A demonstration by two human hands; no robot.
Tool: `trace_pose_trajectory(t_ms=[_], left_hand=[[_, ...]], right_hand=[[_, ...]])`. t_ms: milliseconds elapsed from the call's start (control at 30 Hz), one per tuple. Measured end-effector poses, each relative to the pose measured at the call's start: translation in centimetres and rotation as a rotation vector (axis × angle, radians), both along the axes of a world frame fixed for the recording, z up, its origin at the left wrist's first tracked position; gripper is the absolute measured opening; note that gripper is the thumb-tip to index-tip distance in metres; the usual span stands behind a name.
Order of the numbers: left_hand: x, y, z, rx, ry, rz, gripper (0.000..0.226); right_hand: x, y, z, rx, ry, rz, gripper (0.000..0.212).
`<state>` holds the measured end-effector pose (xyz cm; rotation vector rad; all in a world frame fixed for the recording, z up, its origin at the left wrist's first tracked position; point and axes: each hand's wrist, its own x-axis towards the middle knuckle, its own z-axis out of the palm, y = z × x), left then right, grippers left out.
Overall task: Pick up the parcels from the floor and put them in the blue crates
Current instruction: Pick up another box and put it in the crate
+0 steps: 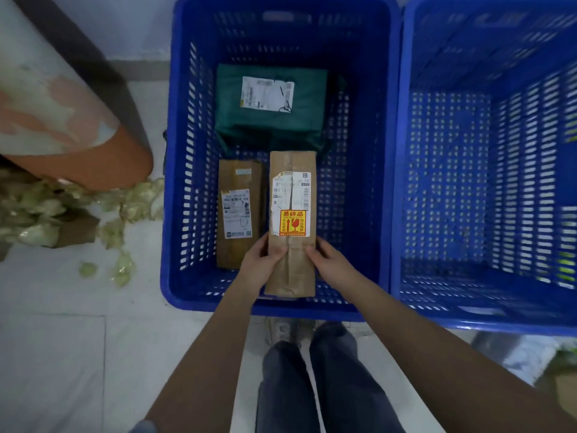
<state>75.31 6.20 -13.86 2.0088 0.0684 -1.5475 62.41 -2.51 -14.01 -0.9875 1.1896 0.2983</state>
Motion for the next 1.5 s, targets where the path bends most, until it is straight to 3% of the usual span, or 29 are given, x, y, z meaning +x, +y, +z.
trace_pose_trajectory(t_ms=[100, 233, 333, 600, 733, 933, 1067, 1233, 1400, 1500], left_hand=[[0.7, -0.1, -2.4, 0.039, -0.042, -0.018, 0.057], [1.7, -0.5, -5.9, 0.149, -0.161, -0.177, 0.079], [2.7, -0.8, -8.0, 0.256, -0.293, -0.375, 0.063], [3.9, -0.3, -12.9, 0.279, -0.431, -0.517, 0.046], [3.9, 0.4, -14.9, 0.294, -0.511, -0.577, 0.04], [2.9, 0.6, -16.3, 0.354, -0.618, -0.729, 0.046], [2.0, 0.1, -16.0, 0.422, -0.554, -0.884, 0.053], [2.3, 0.3, -14.8, 0.412, -0.496, -0.978, 0.051], [2.2, 1.0, -10.9, 0.341, -0.507, -1.093, 0.047], [1.8, 0.7, -7.7, 0.322, -0.478, -1.144, 0.048]], right_hand=[[1.2, 0.4, -2.9, -0.016, 0.032, 0.04, 0.045], [2.2, -0.4, -5.9, -0.024, 0.057, 0.094, 0.045], [2.8, -1.0, -8.4, -0.053, 0.075, 0.132, 0.05], [4.6, 0.7, -14.2, -0.021, 0.138, 0.046, 0.046], [4.8, 1.4, -16.0, -0.05, 0.164, 0.046, 0.043], [4.9, 1.6, -18.1, -0.058, 0.21, 0.091, 0.057], [5.0, 1.7, -18.6, -0.011, 0.208, 0.146, 0.064], [5.9, 1.6, -17.5, -0.051, 0.315, 0.412, 0.07], [5.4, 1.9, -12.3, -0.128, 0.306, 0.509, 0.06], [4.2, 1.6, -8.4, -0.134, 0.286, 0.446, 0.051]])
